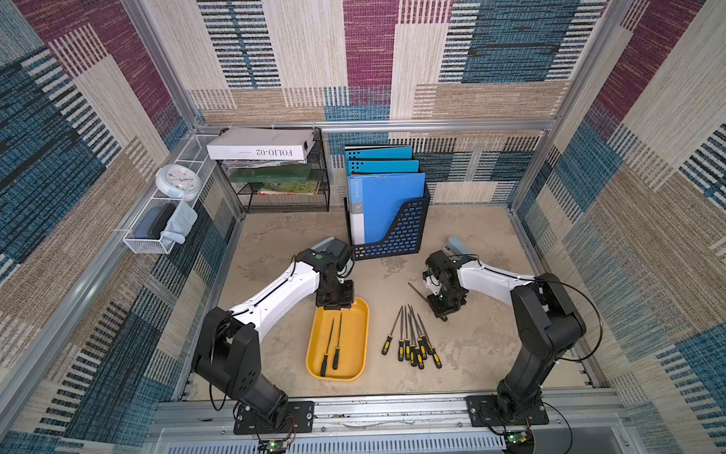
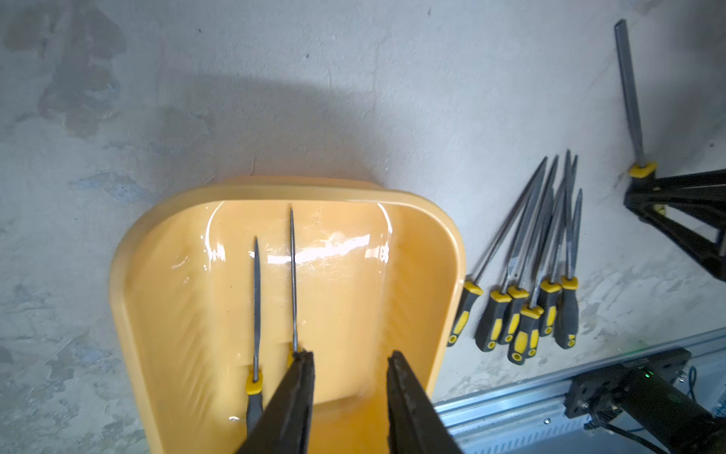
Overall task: Put the file tool into the storage box
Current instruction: Pick up the file tool from the center of the board, then place the file tool in the storage box.
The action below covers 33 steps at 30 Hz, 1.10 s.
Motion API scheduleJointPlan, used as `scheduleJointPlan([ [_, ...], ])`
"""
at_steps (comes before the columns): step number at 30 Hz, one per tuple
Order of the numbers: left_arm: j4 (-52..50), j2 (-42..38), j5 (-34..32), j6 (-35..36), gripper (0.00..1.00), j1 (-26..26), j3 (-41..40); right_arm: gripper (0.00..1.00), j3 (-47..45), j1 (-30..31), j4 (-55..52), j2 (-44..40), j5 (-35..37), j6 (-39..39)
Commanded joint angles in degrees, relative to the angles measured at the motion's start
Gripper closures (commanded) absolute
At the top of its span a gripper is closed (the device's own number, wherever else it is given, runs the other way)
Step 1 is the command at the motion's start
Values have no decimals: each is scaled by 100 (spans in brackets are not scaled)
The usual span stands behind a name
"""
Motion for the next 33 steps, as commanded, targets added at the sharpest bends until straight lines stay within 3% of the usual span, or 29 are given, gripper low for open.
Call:
scheduleJointPlan([
  [1, -227, -116, 102, 44, 64, 8, 207, 80, -105, 41, -21, -132, -197, 178],
  [6, -88, -248, 861, -302, 61, 8, 476, 86, 21, 272, -196, -997, -318, 452],
  [12, 846, -291, 1719, -1210, 56, -51, 567, 86, 151, 753, -191, -1731, -1198, 941],
  [22, 1631, 284, 1969, -1943, 54, -181, 558, 86, 354, 1522, 369, -1889, -1754, 2020],
  [33, 1998, 448, 1579, -2212, 55, -265, 359, 86, 125, 1836, 1069, -1849, -2312, 2701],
])
